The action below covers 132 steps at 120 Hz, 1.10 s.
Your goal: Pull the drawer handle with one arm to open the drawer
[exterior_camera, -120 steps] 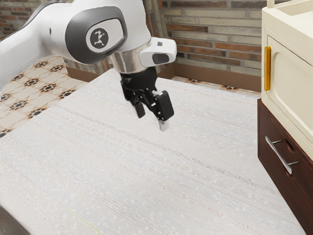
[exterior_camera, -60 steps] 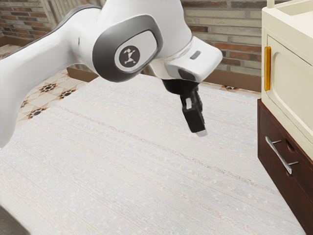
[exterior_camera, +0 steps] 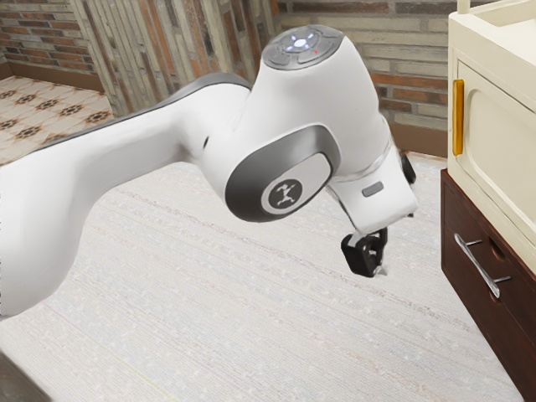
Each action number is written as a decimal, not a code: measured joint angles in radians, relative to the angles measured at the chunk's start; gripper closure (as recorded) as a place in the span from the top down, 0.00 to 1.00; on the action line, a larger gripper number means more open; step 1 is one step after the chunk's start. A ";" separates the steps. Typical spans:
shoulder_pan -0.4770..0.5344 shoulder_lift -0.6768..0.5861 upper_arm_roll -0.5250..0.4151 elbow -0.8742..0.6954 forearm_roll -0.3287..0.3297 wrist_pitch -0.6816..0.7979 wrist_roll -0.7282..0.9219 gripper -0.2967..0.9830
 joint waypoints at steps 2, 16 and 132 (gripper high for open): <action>0.002 0.000 0.000 -0.002 0.003 0.007 0.009 0.77; -0.002 0.002 0.001 -0.009 0.020 0.041 0.071 0.77; -0.028 0.080 0.005 -0.137 0.027 0.393 0.355 0.78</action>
